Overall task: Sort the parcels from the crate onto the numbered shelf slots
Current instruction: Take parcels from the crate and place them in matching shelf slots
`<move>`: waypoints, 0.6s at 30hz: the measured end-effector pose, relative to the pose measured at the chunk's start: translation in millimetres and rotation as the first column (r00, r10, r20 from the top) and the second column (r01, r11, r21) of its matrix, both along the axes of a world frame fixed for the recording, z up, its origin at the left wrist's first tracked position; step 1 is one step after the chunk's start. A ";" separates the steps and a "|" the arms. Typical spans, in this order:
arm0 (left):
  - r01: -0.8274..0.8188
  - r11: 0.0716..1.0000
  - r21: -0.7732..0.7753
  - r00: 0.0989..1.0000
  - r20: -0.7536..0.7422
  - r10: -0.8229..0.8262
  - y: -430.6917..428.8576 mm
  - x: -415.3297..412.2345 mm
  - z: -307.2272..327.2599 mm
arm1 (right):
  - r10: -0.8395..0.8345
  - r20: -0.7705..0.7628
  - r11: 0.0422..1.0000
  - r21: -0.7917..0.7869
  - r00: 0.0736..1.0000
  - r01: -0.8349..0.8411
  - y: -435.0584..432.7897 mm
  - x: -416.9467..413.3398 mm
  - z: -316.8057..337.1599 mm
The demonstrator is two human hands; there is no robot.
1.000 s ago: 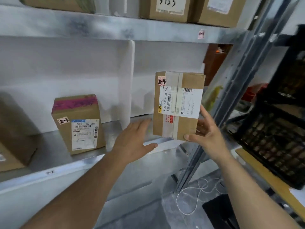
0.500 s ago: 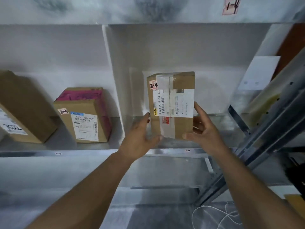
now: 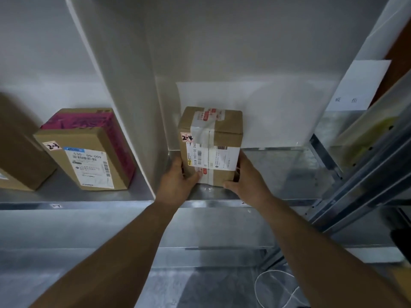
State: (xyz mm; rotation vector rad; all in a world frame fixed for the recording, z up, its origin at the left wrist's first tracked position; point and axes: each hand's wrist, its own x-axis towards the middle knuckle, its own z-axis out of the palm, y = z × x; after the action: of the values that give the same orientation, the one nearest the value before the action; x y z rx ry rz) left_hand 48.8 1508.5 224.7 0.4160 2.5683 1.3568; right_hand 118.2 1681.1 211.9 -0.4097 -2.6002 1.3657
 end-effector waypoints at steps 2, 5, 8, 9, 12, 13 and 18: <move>-0.001 1.000 0.018 1.000 0.003 0.001 -1.2 1.4 -5.4 | -0.006 -0.008 0.999 0.031 1.000 0.006 1.9 -2.6 -4.0; -0.004 1.000 0.006 1.000 0.006 0.004 -1.7 2.8 -8.6 | -0.011 0.001 0.998 0.068 1.000 0.011 5.4 -5.7 -8.3; -0.004 1.000 -0.028 1.000 0.017 0.005 -2.7 2.9 -9.2 | 0.009 -0.001 0.998 0.069 1.000 -0.009 6.2 -5.3 -6.6; 0.003 0.999 -0.039 1.000 0.019 -0.002 -3.4 2.9 -9.0 | 0.016 0.003 0.998 0.066 1.000 -0.016 6.1 -4.6 -5.3; 0.047 0.996 -0.078 0.999 0.006 -0.047 -8.8 6.3 -6.4 | 0.020 0.005 0.998 0.059 1.000 -0.020 4.8 0.6 -2.7; 0.068 0.993 -0.096 0.998 -0.003 -0.068 -11.7 9.3 -4.4 | 0.007 0.033 0.996 0.087 0.999 -0.009 4.5 4.3 -2.3; 0.153 0.973 -0.175 0.984 -0.070 -0.167 -30.5 33.3 7.6 | -0.046 0.104 0.967 0.254 0.994 0.018 -2.0 35.8 11.5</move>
State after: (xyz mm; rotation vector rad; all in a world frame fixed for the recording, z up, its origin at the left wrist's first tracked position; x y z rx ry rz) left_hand 82.1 1478.1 232.3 0.6464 2.6247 1.0799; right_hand 154.0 1679.1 223.4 -0.4958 -2.7953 1.0080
